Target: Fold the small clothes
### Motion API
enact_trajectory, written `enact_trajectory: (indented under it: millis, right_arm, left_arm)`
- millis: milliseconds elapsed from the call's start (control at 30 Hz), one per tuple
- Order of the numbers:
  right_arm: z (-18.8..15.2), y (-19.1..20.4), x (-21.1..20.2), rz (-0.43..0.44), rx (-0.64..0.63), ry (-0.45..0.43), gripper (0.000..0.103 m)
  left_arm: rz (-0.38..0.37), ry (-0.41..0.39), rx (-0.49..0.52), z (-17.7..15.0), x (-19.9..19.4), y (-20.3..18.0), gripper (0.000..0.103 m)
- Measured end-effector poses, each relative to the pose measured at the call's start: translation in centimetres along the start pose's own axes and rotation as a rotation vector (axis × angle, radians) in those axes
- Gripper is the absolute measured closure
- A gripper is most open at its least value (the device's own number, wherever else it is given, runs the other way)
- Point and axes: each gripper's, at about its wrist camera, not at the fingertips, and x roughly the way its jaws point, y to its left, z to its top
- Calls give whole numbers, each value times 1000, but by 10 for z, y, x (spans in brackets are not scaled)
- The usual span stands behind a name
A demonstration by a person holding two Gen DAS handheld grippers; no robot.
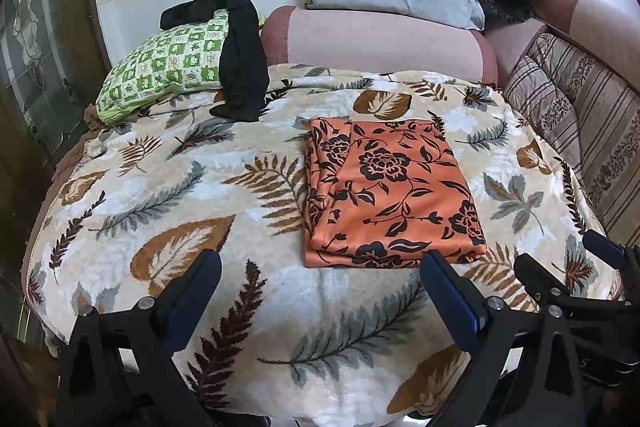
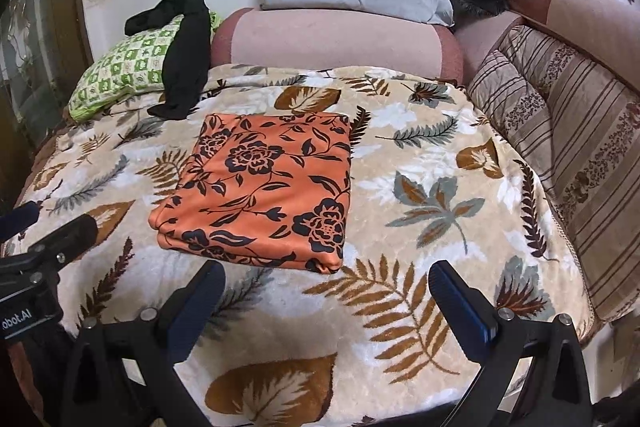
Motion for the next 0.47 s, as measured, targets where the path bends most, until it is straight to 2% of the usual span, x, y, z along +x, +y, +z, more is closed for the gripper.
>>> enact_trajectory:
  millis: [467]
  right_arm:
    - [11,4,13,3,-7,3,0]
  left_arm:
    - [-19,-6,-6,12,13,-1,4]
